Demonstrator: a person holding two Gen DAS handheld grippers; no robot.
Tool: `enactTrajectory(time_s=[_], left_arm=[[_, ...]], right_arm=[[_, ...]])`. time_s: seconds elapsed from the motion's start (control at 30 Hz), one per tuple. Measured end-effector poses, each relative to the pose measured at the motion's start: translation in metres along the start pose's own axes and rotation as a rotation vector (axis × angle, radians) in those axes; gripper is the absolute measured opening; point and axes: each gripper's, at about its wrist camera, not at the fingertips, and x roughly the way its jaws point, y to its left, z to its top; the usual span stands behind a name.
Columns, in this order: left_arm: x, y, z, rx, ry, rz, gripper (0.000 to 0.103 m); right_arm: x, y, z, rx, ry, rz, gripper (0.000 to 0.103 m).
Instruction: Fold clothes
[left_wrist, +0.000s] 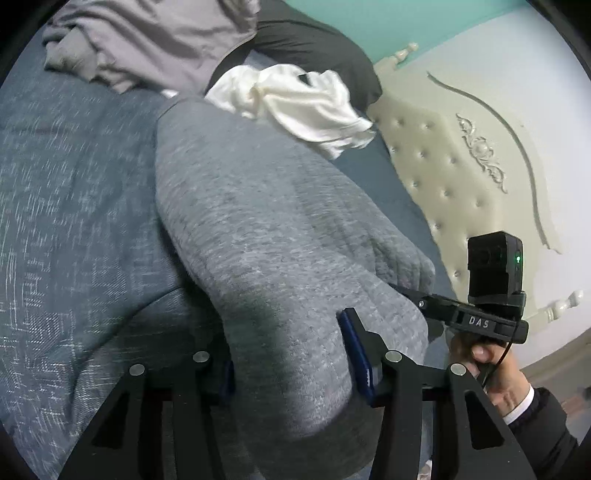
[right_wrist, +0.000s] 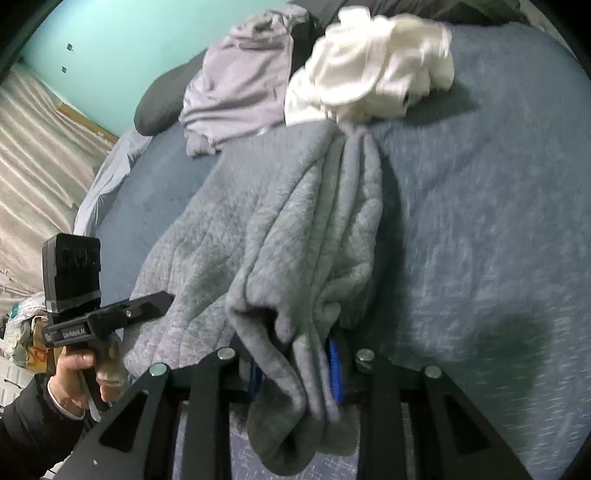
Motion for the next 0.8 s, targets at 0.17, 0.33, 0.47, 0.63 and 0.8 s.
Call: enactTrajectory(time_s=[0.17, 0.33, 0.47, 0.63, 0.8], left_arm=[[-0.004, -0.036, 0.008, 0.036, -0.011, 0.001, 0.051], [-0.005, -0.071, 0.015, 0.056, -0.018, -0.015, 0.050], [-0.003, -0.101, 0.020, 0.080, -0.023, -0.018, 0.050], [0.003, -0.150, 0.028, 0.129, -0.034, -0.026, 0.050], [0.022, -0.206, 0.036, 0.184, -0.035, -0.039, 0.050]], right_arm=[[-0.046, -0.007, 0.006, -0.029, -0.031, -0.014, 0.026], [-0.078, -0.006, 0.018, -0.039, -0.058, -0.024, 0.026], [-0.103, -0.005, 0.024, -0.046, -0.080, -0.037, 0.026], [-0.140, -0.008, 0.027, -0.053, -0.119, -0.049, 0.026], [-0.193, -0.027, 0.027, -0.054, -0.173, -0.076, 0.026]])
